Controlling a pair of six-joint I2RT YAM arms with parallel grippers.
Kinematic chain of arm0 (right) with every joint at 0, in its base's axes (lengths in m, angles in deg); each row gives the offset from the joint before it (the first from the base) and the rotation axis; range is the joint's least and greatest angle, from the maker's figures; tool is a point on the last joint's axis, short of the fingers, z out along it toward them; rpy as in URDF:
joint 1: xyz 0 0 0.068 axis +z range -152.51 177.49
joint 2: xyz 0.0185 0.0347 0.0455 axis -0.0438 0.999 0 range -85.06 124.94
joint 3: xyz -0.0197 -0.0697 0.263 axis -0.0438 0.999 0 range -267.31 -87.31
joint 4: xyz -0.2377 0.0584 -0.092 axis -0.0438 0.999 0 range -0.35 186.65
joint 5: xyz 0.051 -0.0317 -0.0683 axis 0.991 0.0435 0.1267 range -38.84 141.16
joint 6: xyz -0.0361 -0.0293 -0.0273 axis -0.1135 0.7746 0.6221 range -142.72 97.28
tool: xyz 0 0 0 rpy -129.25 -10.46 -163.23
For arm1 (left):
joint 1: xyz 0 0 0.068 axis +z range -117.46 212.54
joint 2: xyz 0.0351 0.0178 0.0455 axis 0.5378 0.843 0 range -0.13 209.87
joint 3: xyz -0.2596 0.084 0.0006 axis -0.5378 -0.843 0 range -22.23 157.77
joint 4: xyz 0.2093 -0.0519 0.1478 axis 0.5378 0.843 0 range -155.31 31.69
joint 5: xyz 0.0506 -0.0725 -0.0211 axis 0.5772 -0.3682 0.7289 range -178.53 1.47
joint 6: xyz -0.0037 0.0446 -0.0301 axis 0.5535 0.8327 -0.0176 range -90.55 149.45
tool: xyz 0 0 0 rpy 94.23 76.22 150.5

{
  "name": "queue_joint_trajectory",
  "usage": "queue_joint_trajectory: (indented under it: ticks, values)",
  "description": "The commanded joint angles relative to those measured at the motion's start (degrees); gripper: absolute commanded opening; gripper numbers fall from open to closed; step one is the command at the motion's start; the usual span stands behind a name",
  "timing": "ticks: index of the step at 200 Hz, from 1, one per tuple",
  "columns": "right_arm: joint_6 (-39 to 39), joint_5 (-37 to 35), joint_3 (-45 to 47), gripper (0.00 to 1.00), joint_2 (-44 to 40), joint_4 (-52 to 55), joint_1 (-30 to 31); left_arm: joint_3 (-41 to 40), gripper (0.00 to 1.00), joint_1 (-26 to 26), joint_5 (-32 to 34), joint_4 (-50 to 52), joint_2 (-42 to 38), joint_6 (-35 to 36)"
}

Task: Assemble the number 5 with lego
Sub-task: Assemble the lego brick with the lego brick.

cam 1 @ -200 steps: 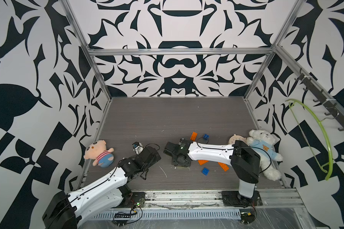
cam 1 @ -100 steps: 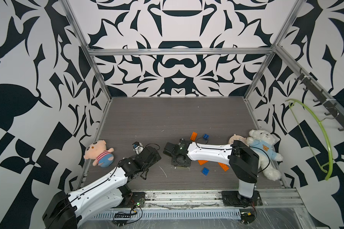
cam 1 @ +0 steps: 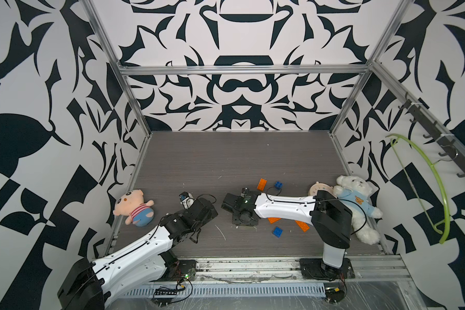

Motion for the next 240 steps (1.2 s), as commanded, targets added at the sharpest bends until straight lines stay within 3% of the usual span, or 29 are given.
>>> queue_joint_trajectory:
  ticks: [1,28,66,92,131,240]
  values:
    - [3.46,2.11,3.53,0.28,3.12,-0.57,-0.1,0.97,0.99,0.22,-0.45,0.98,-0.18,1.06]
    - [5.85,-0.1,1.58,0.38,-0.61,-0.55,-0.1,1.67,0.99,0.22,-0.26,1.19,-0.64,1.61]
    - [7.84,-3.51,0.82,0.61,-4.96,0.54,-0.05,2.59,0.99,0.18,-0.91,-0.48,0.37,2.91]
    - [7.23,-5.28,3.09,0.61,-8.45,0.59,-0.05,3.73,0.99,0.22,-3.02,-2.22,2.69,4.54]
    - [7.91,-4.91,7.81,0.51,-12.48,-2.81,-0.1,4.37,0.99,0.22,-7.63,-6.86,6.45,6.01]
    - [8.56,-3.76,6.57,0.5,-6.46,-0.97,-0.45,5.42,0.99,0.13,-9.89,-9.18,10.84,6.27]
